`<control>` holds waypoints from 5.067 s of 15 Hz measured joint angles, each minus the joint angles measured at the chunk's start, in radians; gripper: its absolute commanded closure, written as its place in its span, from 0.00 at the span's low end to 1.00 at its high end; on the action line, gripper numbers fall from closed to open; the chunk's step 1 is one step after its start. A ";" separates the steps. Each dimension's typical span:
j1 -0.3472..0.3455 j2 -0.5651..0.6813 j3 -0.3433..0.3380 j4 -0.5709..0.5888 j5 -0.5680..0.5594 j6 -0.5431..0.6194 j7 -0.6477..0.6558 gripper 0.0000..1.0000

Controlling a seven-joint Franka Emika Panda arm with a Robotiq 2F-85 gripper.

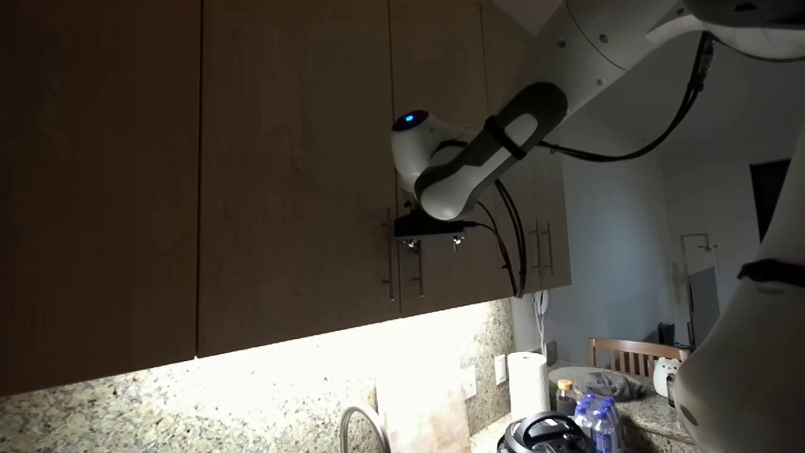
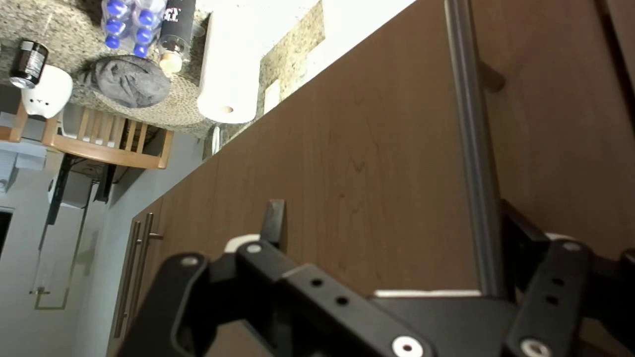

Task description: Open the top right cabinet door

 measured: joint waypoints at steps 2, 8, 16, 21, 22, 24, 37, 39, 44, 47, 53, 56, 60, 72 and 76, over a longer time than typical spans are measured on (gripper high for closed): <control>0.034 0.000 -0.032 0.000 -0.010 -0.005 0.019 0.00; 0.116 -0.005 -0.089 -0.017 -0.009 -0.040 0.041 0.00; 0.153 -0.030 -0.115 -0.050 -0.008 -0.059 0.128 0.00; 0.154 -0.062 -0.128 -0.082 -0.008 -0.054 0.159 0.00; 0.154 -0.073 -0.132 -0.094 -0.008 -0.046 0.159 0.00; 0.154 -0.097 -0.144 -0.124 -0.009 -0.012 0.159 0.00; 0.133 -0.317 -0.233 -0.327 -0.001 0.111 -0.092 0.00; 0.121 -0.352 -0.224 -0.348 -0.001 0.091 -0.092 0.00; 0.100 -0.383 -0.221 -0.379 -0.001 0.113 -0.092 0.00; 0.096 -0.397 -0.225 -0.392 -0.001 0.122 -0.092 0.00; 0.096 -0.445 -0.274 -0.435 0.016 0.166 -0.181 0.00; 0.095 -0.485 -0.317 -0.466 0.044 0.198 -0.286 0.00; 0.080 -0.533 -0.368 -0.506 0.096 0.247 -0.441 0.00; 0.052 -0.632 -0.543 -0.548 0.452 0.280 -1.166 0.00; 0.084 -0.645 -0.629 -0.524 0.534 0.250 -1.388 0.00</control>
